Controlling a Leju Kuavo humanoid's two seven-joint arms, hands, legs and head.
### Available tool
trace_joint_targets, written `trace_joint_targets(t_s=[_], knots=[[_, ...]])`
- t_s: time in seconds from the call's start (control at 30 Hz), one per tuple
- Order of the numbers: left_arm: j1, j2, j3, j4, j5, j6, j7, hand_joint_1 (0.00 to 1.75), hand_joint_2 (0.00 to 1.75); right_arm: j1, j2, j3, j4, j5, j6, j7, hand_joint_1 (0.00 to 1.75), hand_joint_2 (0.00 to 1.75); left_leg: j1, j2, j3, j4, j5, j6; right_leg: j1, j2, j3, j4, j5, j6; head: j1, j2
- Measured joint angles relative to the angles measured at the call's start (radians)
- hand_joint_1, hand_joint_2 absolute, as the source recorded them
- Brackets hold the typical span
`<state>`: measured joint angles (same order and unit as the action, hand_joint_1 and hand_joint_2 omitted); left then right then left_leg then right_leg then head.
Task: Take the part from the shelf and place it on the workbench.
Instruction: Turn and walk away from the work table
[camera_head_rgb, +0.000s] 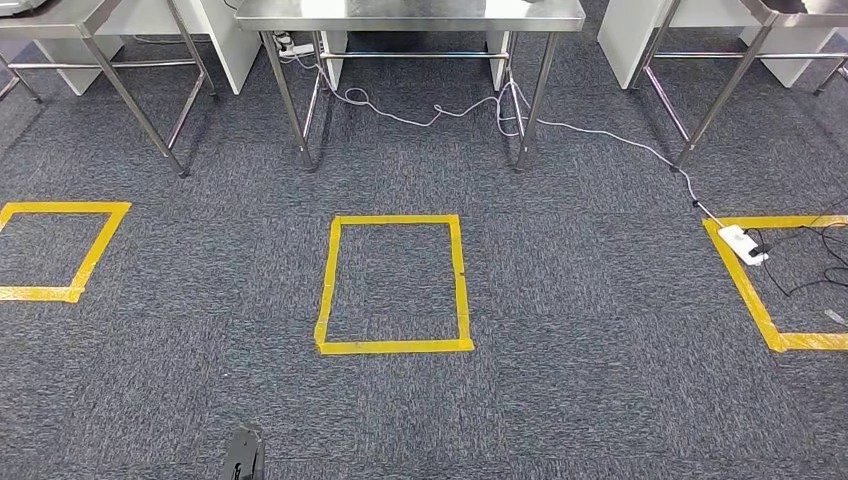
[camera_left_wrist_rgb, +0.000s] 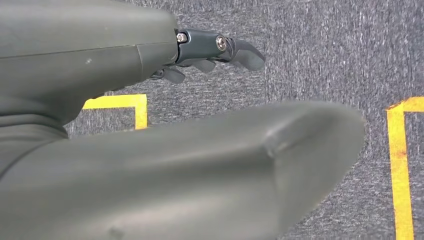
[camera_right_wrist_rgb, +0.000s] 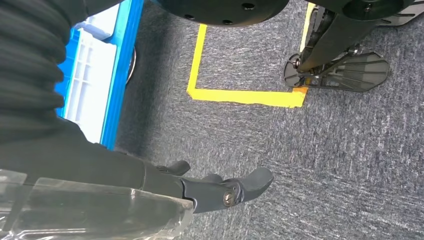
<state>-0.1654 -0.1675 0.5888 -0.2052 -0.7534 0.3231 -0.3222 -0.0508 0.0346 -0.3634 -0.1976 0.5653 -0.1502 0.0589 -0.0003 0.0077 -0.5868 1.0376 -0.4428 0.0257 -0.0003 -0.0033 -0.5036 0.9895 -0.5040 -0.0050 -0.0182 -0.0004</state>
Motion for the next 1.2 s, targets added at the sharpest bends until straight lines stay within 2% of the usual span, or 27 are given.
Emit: trace_joint_targets(t_s=[0.13, 0.23, 0.27, 0.3, 0.37, 0.4, 0.43, 0.47, 0.5, 0.53, 0.57, 0.6, 0.63, 0.7, 0.73, 0.77, 0.83, 0.87, 0.9, 0.93, 0.97, 1.0, 1.07, 1.1, 1.13, 1.2], knots=[[-0.005, 0.002, -0.005, 0.000, -0.003, -0.006, 0.002, 0.00, 0.00, 0.000, 0.003, -0.002, 0.000, -0.003, -0.006, 0.000, 0.00, 1.75, -0.001, 0.000, -0.003, 0.003, -0.001, 0.005, -0.003, 0.001, -0.001, -0.003, 0.003, 0.005, 0.000, 0.000], [-0.011, 0.001, -0.006, -0.001, -0.004, -0.008, 0.002, 0.00, 0.00, -0.001, 0.001, -0.004, 0.000, -0.003, -0.008, 0.000, 0.00, 1.75, 0.006, 0.008, 0.011, -0.030, 0.014, 0.021, 0.003, 0.002, -0.008, 0.005, -0.003, 0.013, 0.001, 0.000], [-0.013, 0.000, -0.007, -0.001, -0.005, -0.008, 0.002, 0.00, 0.00, -0.002, 0.001, -0.005, 0.000, -0.003, -0.008, 0.000, 0.00, 1.75, 0.010, 0.013, 0.017, -0.045, 0.022, 0.027, 0.004, 0.002, -0.026, 0.036, -0.018, 0.013, 0.003, 0.000], [-0.014, -0.001, -0.007, -0.001, -0.006, -0.009, 0.002, 0.00, 0.00, -0.002, 0.000, -0.005, 0.000, -0.003, -0.008, 0.000, 0.00, 1.75, 0.013, 0.018, 0.019, -0.055, 0.027, 0.031, -0.001, 0.003, -0.056, 0.089, -0.041, 0.012, 0.006, 0.000], [-0.015, -0.002, -0.007, -0.001, -0.007, -0.010, 0.004, 0.00, 0.00, -0.002, 0.000, -0.006, 0.000, -0.003, -0.007, 0.000, 0.00, 1.75, 0.014, 0.030, 0.016, -0.059, 0.030, 0.033, -0.011, 0.003, -0.131, 0.221, -0.087, 0.018, 0.010, 0.000], [-0.014, -0.002, -0.007, -0.001, -0.007, -0.010, 0.004, 0.00, 0.00, 0.000, 0.000, -0.006, 0.000, -0.003, -0.007, 0.000, 0.00, 1.75, 0.016, 0.036, 0.015, -0.059, 0.031, 0.031, -0.018, 0.003, -0.154, 0.261, -0.094, 0.027, 0.010, 0.000], [-0.014, -0.003, -0.007, -0.001, -0.007, -0.010, 0.005, 0.00, 0.00, 0.001, -0.001, -0.006, 0.000, -0.003, -0.007, 0.000, 0.00, 1.75, 0.018, 0.043, 0.014, -0.059, 0.031, 0.027, -0.025, 0.002, -0.159, 0.264, -0.086, 0.039, 0.010, 0.000], [-0.014, -0.003, -0.007, -0.001, -0.007, -0.010, 0.005, 0.00, 0.00, 0.003, -0.002, -0.006, 0.000, -0.003, -0.007, 0.000, 0.00, 1.75, 0.023, 0.049, 0.014, -0.057, 0.031, 0.021, -0.033, -0.003, -0.142, 0.223, -0.062, 0.055, 0.010, 0.000], [-0.014, -0.004, -0.007, -0.001, -0.007, -0.010, 0.005, 0.00, 0.00, 0.004, -0.002, -0.007, 0.000, -0.003, -0.007, 0.000, 0.00, 1.75, 0.027, 0.056, 0.014, -0.054, 0.029, 0.012, -0.040, -0.016, -0.108, 0.151, -0.030, 0.071, 0.010, 0.000], [-0.014, -0.003, -0.007, -0.001, -0.007, -0.010, 0.006, 0.00, 0.00, 0.002, -0.001, -0.007, 0.000, -0.003, -0.007, 0.000, 0.00, 1.75, 0.029, 0.064, 0.013, -0.048, 0.026, 0.001, -0.044, -0.036, -0.077, 0.083, -0.002, 0.083, 0.012, 0.000], [-0.014, -0.003, -0.007, -0.001, -0.007, -0.011, 0.006, 0.00, 0.00, 0.001, -0.001, -0.007, 0.000, -0.004, -0.006, 0.000, 0.00, 1.75, 0.029, 0.071, 0.013, -0.042, 0.021, -0.011, -0.045, -0.050, -0.052, 0.030, 0.019, 0.084, 0.013, 0.000], [-0.014, -0.002, -0.007, -0.001, -0.007, -0.011, 0.006, 0.00, 0.00, -0.001, 0.000, -0.007, 0.000, -0.004, -0.006, 0.000, 0.00, 1.75, 0.028, 0.079, 0.013, -0.036, 0.017, -0.021, -0.043, -0.058, -0.041, 0.005, 0.029, 0.077, 0.013, 0.000], [-0.014, -0.002, -0.007, -0.002, -0.007, -0.011, 0.006, 0.00, 0.00, -0.003, 0.001, -0.007, 0.000, -0.004, -0.006, 0.000, 0.00, 1.75, 0.027, 0.088, 0.014, -0.034, 0.015, -0.028, -0.039, -0.055, -0.044, 0.003, 0.030, 0.064, 0.013, 0.000], [-0.015, -0.002, -0.007, -0.002, -0.007, -0.010, 0.006, 0.00, 0.00, -0.002, 0.001, -0.007, 0.000, -0.004, -0.006, 0.000, 0.00, 1.75, 0.035, 0.097, 0.017, -0.031, 0.012, -0.038, -0.040, -0.030, -0.047, 0.006, 0.034, 0.041, 0.010, 0.000], [-0.015, -0.001, -0.007, -0.002, -0.007, -0.010, 0.006, 0.00, 0.00, -0.002, 0.003, -0.007, 0.000, -0.004, -0.006, 0.000, 0.00, 1.75, 0.039, 0.084, 0.015, -0.020, 0.000, -0.041, -0.040, -0.020, -0.048, 0.008, 0.037, 0.033, 0.010, 0.000], [-0.015, -0.001, -0.007, -0.002, -0.007, -0.010, 0.006, 0.00, 0.00, -0.001, 0.004, -0.007, 0.000, -0.004, -0.006, 0.000, 0.00, 1.75, 0.042, 0.063, 0.004, 0.011, -0.026, -0.043, -0.040, -0.009, -0.048, 0.008, 0.040, 0.026, 0.008, 0.000], [-0.013, -0.001, -0.007, -0.002, -0.007, -0.010, 0.006, 0.00, 0.00, -0.001, 0.007, -0.007, 0.000, -0.004, -0.006, 0.000, 0.00, 1.75, 0.041, 0.015, -0.045, 0.132, -0.101, -0.043, -0.034, 0.012, -0.051, 0.008, 0.045, 0.015, 0.006, 0.000], [-0.012, -0.001, -0.007, -0.002, -0.007, -0.010, 0.007, 0.00, 0.00, -0.001, 0.008, -0.007, 0.000, -0.005, -0.006, 0.000, 0.00, 1.75, 0.038, 0.004, -0.076, 0.202, -0.133, -0.040, -0.029, 0.024, -0.054, 0.008, 0.047, 0.012, 0.004, 0.000], [-0.011, -0.001, -0.007, -0.002, -0.007, -0.010, 0.007, 0.00, 0.00, -0.001, 0.008, -0.007, 0.000, -0.005, -0.006, 0.000, 0.00, 1.75, 0.036, 0.000, -0.098, 0.252, -0.149, -0.034, -0.023, 0.037, -0.055, 0.009, 0.048, 0.009, 0.004, 0.000], [-0.011, -0.001, -0.007, -0.002, -0.007, -0.010, 0.007, 0.00, 0.00, 0.000, 0.009, -0.007, 0.000, -0.005, -0.006, 0.000, 0.00, 1.75, 0.032, -0.002, -0.106, 0.268, -0.145, -0.026, -0.017, 0.051, -0.055, 0.009, 0.049, 0.007, 0.004, 0.000], [-0.011, -0.001, -0.007, -0.002, -0.007, -0.010, 0.007, 0.00, 0.00, 0.000, 0.009, -0.007, 0.000, -0.005, -0.006, 0.000, 0.00, 1.75, 0.027, -0.005, -0.095, 0.244, -0.122, -0.014, -0.010, 0.066, -0.055, 0.009, 0.050, 0.005, 0.004, 0.000], [-0.011, -0.001, -0.007, -0.002, -0.007, -0.011, 0.007, 0.00, 0.00, 0.000, 0.009, -0.007, 0.000, -0.004, -0.005, 0.000, 0.00, 1.75, 0.021, -0.016, -0.068, 0.184, -0.085, 0.002, -0.004, 0.081, -0.054, 0.008, 0.051, 0.004, 0.004, 0.000], [-0.012, 0.004, -0.008, -0.002, -0.007, -0.012, 0.008, 0.00, 0.00, 0.000, 0.013, -0.007, 0.000, -0.004, -0.001, 0.000, 0.00, 1.75, 0.010, -0.067, -0.010, 0.057, -0.028, 0.043, -0.001, 0.107, -0.055, 0.008, 0.055, 0.002, 0.010, 0.000], [-0.013, 0.007, -0.008, -0.002, -0.008, -0.012, 0.009, 0.00, 0.00, -0.001, 0.016, -0.007, 0.001, -0.003, 0.003, 0.000, 0.00, 1.75, 0.004, -0.088, 0.008, 0.020, -0.016, 0.057, -0.006, 0.118, -0.058, 0.007, 0.057, 0.004, 0.013, 0.000], [-0.013, 0.010, -0.008, -0.003, -0.008, -0.013, 0.010, 0.00, 0.00, -0.001, 0.018, -0.007, 0.002, -0.003, 0.007, 0.000, 0.00, 1.75, -0.001, -0.100, 0.013, 0.005, -0.014, 0.067, -0.014, 0.129, -0.062, 0.006, 0.060, 0.007, 0.012, 0.000], [-0.015, 0.009, -0.008, -0.003, -0.008, -0.014, 0.012, 0.00, 0.00, -0.002, 0.021, -0.007, 0.002, -0.003, 0.010, 0.000, 0.00, 1.75, -0.006, -0.081, 0.024, -0.022, -0.002, 0.074, -0.018, 0.149, -0.069, -0.003, 0.068, 0.019, 0.003, 0.000]])
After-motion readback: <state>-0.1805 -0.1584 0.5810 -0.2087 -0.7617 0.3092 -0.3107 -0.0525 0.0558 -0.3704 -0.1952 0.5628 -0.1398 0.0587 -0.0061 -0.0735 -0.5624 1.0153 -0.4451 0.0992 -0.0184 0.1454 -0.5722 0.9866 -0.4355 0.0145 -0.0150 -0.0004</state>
